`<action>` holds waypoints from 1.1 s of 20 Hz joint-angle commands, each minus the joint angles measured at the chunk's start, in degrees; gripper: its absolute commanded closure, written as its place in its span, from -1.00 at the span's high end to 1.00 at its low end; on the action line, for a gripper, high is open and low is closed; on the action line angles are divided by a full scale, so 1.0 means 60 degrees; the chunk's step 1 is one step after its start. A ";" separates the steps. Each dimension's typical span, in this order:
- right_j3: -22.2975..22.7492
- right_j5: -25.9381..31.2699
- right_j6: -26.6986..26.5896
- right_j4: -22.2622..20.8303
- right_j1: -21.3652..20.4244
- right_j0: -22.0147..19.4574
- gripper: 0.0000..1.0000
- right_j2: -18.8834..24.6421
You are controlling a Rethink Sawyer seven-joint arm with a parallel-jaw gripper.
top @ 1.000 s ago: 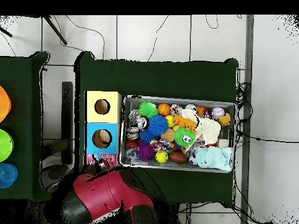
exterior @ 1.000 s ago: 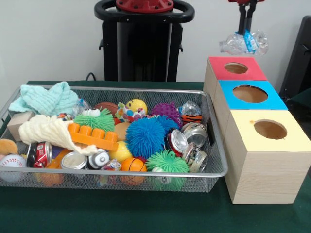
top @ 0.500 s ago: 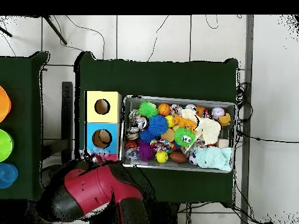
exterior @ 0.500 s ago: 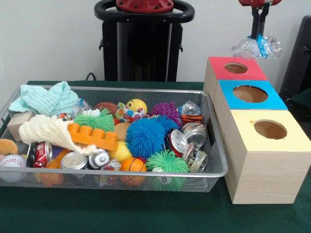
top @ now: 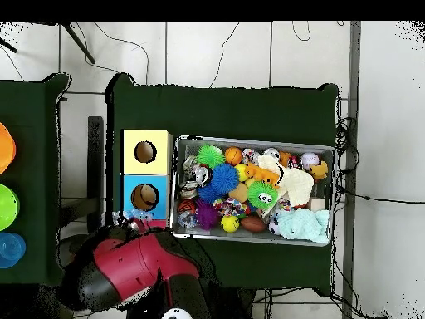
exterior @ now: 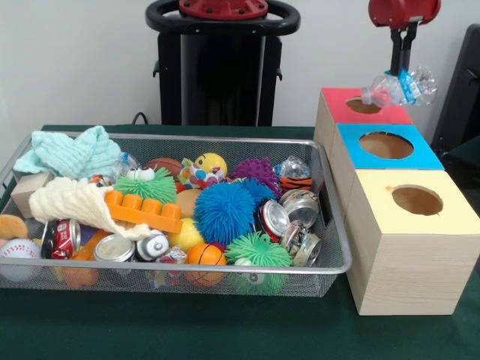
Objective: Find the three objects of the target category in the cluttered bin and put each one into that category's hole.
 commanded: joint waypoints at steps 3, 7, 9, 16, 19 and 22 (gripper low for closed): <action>-0.0579 -0.0947 0.1901 -0.0250 0.1106 0.0152 -1.00 -0.0970; -0.0719 -0.1321 0.1911 -0.0258 0.1469 0.0399 -1.00 -0.1365; -0.0804 -0.1435 0.1885 -0.0199 0.1606 0.0490 -1.00 -0.1499; -0.1593 -0.2001 0.2446 0.0240 0.2893 0.1549 -1.00 -0.2654; -0.1638 -0.1949 0.2449 0.0650 0.3003 0.1706 -1.00 -0.2775; -0.1455 -0.1848 0.2330 0.0977 0.2808 0.1676 -1.00 -0.2710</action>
